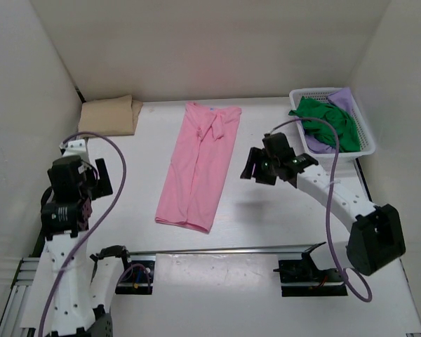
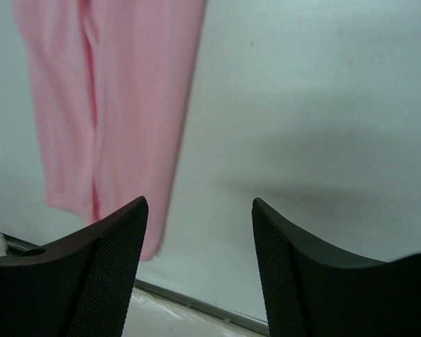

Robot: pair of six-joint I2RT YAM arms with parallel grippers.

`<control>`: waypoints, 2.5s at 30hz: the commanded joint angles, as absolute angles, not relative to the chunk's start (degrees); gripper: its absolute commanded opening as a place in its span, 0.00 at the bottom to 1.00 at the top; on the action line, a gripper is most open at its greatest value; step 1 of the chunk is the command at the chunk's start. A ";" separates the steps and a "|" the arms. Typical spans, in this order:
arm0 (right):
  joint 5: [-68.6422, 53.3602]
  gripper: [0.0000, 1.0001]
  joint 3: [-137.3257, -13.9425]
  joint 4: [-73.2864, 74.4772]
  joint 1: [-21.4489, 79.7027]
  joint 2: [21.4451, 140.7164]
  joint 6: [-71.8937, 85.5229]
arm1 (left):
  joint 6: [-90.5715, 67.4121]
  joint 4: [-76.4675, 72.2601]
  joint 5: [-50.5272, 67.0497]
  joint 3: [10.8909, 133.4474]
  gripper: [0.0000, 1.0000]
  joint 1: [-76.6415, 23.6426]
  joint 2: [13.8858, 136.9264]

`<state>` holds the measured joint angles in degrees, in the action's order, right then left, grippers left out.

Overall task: Fold and stack the t-shirts
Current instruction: Rotate the tshirt 90 degrees, then grab the bottom of the folded rectangular tshirt with both arms

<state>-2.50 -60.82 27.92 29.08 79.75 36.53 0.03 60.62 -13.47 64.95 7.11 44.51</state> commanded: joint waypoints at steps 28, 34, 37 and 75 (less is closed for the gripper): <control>17.23 0.71 -44.73 29.62 65.48 74.69 78.66 | 0.00 81.39 -13.72 70.59 1.00 6.94 23.73; 16.08 0.69 -49.56 27.60 65.48 82.34 77.00 | 0.00 76.39 -9.06 66.01 1.00 6.94 25.92; 15.83 0.67 -50.27 24.45 64.96 84.81 75.85 | 0.00 74.19 -8.53 63.03 1.00 6.94 26.63; 3.62 0.43 -33.05 27.42 47.03 66.10 60.06 | 0.00 63.21 2.93 75.59 0.94 -16.22 71.24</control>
